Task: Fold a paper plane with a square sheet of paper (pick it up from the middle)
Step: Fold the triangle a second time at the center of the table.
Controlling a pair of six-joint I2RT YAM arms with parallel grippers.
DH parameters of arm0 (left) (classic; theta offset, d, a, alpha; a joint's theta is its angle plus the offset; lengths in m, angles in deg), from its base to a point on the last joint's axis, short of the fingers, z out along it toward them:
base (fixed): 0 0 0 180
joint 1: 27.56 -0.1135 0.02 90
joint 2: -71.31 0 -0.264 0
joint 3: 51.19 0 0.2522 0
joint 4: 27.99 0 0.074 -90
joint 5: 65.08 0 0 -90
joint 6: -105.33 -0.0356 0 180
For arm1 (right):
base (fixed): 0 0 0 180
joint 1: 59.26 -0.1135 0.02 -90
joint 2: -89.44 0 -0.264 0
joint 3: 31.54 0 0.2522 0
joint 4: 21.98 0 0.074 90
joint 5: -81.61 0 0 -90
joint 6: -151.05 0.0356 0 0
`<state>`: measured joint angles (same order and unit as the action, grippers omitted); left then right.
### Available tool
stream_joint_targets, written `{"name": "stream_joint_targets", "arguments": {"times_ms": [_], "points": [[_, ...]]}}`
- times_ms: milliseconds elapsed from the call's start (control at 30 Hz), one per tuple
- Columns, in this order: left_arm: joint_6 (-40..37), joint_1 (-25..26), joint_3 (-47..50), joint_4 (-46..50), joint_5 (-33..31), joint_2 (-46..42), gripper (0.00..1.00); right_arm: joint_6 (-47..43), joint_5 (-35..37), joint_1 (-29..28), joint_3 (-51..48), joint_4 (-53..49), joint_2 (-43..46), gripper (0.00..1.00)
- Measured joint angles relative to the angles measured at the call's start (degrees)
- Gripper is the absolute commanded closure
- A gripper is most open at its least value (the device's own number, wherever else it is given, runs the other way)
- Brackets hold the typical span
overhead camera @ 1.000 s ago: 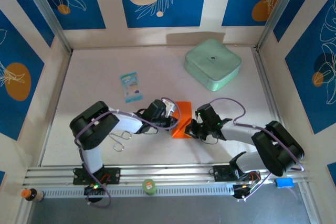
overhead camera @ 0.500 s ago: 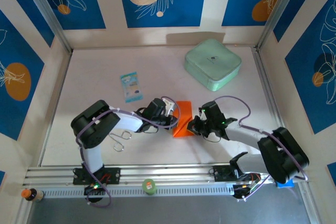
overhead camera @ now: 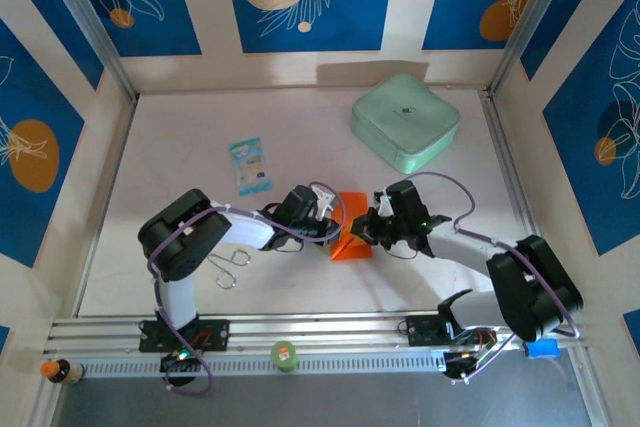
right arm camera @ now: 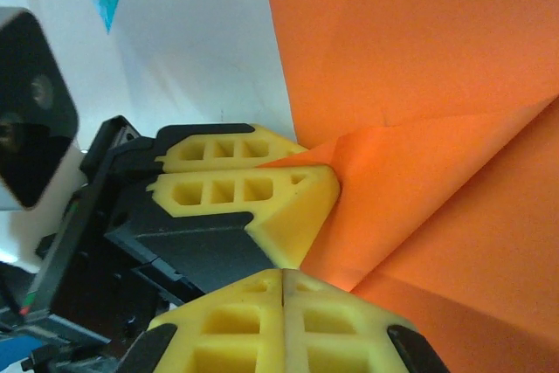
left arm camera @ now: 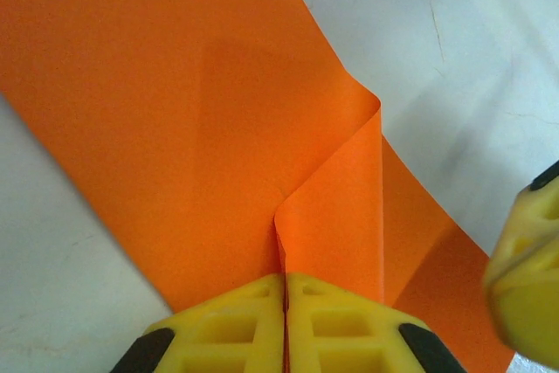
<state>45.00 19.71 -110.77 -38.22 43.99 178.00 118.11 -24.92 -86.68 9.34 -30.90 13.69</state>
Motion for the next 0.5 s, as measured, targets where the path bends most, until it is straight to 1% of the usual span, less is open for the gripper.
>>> {"name": "stream_joint_targets", "arguments": {"times_ms": [500], "points": [[0.0, 0.0, -0.6, 0.6, 0.4, 0.3, 0.90, 0.2, 0.0, 0.0, 1.9, 4.0, -7.1, 1.00]]}}
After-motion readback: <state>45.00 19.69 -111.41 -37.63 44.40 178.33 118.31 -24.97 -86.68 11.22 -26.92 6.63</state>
